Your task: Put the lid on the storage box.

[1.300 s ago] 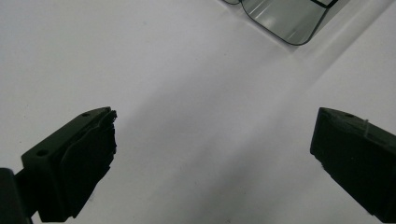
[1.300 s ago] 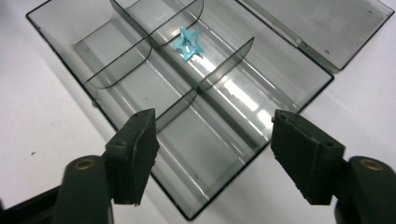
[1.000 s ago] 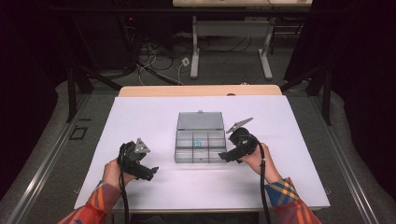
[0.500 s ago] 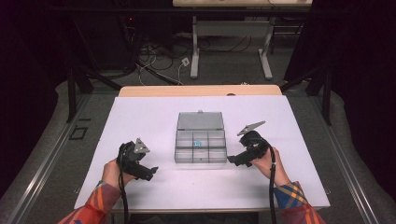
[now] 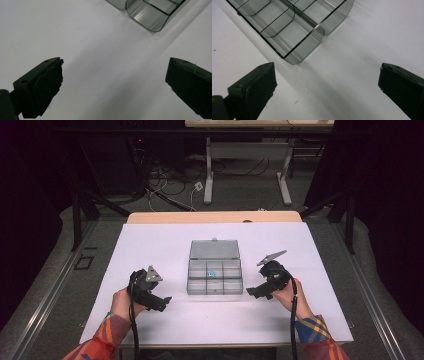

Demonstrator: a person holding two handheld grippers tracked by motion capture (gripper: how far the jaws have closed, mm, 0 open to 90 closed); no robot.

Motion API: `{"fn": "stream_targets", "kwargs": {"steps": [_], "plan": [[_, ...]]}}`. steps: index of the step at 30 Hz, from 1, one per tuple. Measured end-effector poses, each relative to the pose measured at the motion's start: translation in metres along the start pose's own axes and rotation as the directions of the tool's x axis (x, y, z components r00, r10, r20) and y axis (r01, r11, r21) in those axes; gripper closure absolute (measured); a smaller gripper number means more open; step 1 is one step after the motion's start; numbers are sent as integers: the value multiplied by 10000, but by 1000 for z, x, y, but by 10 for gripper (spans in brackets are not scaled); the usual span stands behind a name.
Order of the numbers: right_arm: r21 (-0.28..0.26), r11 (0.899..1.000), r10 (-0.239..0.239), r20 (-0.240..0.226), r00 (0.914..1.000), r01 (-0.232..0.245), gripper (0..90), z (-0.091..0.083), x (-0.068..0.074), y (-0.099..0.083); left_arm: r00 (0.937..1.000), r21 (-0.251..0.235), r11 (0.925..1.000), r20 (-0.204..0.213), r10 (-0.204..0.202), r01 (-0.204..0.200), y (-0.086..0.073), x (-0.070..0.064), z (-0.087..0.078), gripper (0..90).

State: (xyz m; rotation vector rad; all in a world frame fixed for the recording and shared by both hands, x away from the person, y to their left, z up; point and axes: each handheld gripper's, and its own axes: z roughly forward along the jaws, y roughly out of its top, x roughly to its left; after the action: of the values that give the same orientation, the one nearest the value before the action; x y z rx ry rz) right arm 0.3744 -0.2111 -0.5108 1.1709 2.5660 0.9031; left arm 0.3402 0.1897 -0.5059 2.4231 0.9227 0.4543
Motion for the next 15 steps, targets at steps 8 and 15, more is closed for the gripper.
{"fn": "stream_targets", "kwargs": {"steps": [8,15], "plan": [[183,9998,47,74,10000,-48,14,-2,-3,0,9999,-129,9999,166,-31,33,19,0,1,2],[116,9998,179,35,9998,-179,12,-2,-6,-2,9994,-235,9997,348,-27,35,32,-1,5,1]]}}
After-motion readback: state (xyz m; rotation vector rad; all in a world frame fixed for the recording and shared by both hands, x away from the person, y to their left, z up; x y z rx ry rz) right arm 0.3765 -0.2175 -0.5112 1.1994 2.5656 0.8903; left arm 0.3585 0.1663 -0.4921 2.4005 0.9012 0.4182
